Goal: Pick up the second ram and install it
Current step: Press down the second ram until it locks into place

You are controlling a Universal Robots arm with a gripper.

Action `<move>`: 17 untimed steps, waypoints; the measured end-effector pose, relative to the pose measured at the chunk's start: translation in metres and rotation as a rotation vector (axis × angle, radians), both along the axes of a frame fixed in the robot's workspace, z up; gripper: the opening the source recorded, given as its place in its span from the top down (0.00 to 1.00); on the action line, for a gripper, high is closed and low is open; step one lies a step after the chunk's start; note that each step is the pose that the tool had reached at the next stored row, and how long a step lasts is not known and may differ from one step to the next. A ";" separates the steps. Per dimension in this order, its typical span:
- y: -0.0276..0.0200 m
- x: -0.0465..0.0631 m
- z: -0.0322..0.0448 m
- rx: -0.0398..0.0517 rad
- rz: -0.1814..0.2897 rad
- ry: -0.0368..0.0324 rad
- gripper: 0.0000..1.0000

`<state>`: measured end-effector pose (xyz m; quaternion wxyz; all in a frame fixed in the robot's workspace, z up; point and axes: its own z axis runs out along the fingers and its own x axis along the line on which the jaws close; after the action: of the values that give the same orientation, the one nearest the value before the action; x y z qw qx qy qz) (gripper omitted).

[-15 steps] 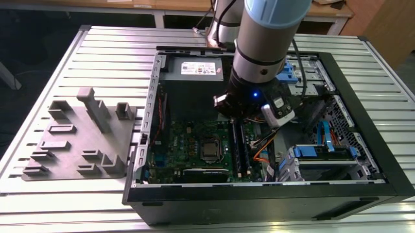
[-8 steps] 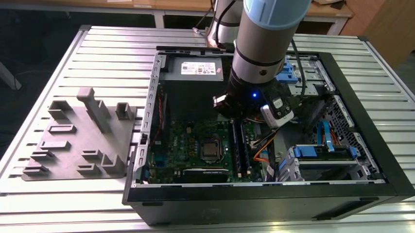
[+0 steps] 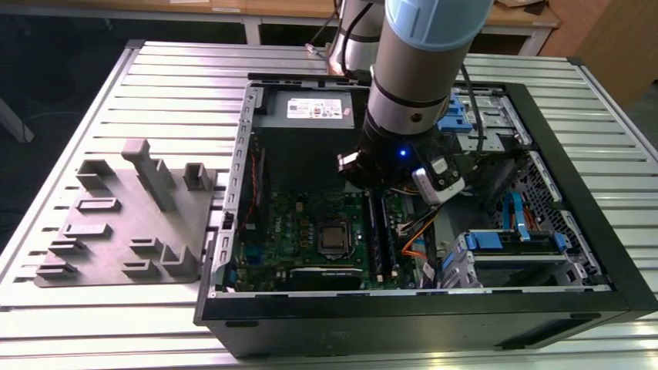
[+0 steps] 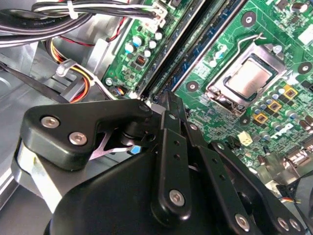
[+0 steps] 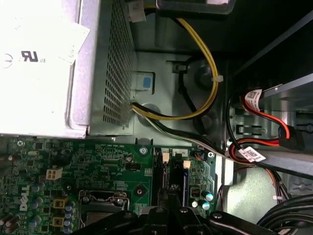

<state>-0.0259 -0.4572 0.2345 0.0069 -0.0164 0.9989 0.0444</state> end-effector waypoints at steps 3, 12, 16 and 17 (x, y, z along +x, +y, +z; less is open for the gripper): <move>0.0024 0.000 -0.0005 0.0001 0.000 -0.0001 0.93; 0.0032 0.000 -0.0032 0.0000 0.000 0.0000 0.93; 0.0032 -0.001 -0.0037 0.0003 0.000 -0.0001 0.93; 0.0032 -0.001 -0.0038 0.0002 0.000 -0.0001 0.93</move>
<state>-0.0270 -0.4539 0.2307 0.0069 -0.0164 0.9989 0.0444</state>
